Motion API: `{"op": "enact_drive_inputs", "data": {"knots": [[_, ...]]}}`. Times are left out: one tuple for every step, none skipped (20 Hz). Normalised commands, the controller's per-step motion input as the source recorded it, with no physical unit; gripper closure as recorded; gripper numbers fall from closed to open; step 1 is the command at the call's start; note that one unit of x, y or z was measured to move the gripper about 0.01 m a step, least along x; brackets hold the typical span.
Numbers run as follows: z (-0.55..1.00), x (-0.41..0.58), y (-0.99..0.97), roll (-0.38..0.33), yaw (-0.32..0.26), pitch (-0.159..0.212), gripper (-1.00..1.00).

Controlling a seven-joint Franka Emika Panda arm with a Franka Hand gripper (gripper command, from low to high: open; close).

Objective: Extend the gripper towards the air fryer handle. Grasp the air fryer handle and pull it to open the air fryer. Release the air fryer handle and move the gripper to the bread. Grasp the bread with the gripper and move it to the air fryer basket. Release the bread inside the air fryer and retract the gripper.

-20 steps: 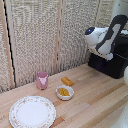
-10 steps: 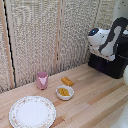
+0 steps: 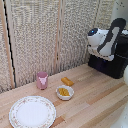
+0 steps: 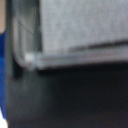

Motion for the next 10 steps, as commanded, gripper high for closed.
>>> {"op": "enact_drive_inputs", "data": {"knots": [[0.0, 0.2, 0.38, 0.287, -0.045, 0.193, 1.0], [0.01, 0.209, 0.45, 0.294, -0.052, 0.189, 1.0], [0.03, 0.243, 0.51, 0.309, -0.058, 0.181, 1.0], [0.03, 0.246, 0.55, 0.311, -0.06, 0.174, 1.0], [0.04, 0.223, 0.55, 0.311, -0.057, 0.167, 1.0], [0.05, 0.194, 0.57, 0.305, -0.057, 0.148, 1.0], [0.05, 0.151, 0.61, 0.29, -0.057, 0.128, 1.0], [0.02, 0.08, 0.67, 0.258, -0.056, 0.087, 1.0], [0.01, 0.069, 0.69, 0.251, -0.055, 0.08, 1.0], [0.02, 0.037, 0.7, 0.245, -0.055, 0.063, 1.0]]}}
